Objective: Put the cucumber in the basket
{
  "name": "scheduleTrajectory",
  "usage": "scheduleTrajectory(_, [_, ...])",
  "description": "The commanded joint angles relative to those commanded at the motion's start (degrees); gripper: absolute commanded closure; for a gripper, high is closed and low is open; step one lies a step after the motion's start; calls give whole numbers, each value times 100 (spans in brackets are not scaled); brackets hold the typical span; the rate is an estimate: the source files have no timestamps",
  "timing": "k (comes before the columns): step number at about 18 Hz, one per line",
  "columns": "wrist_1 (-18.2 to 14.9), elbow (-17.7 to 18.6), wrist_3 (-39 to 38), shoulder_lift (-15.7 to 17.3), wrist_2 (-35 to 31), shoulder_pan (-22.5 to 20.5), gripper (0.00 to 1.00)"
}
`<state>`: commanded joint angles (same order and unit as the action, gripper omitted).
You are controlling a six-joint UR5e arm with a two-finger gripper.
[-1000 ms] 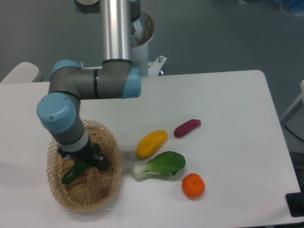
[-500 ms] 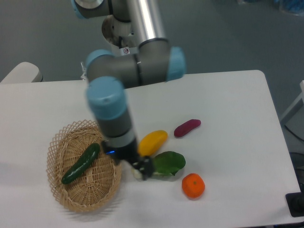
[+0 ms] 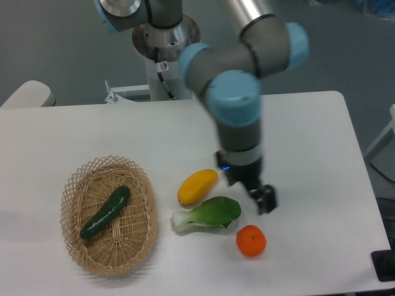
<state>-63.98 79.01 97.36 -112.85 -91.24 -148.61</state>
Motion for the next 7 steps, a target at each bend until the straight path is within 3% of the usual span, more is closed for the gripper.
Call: scheduleTrajectory(7, [-9, -18, 354, 0, 229, -318, 0])
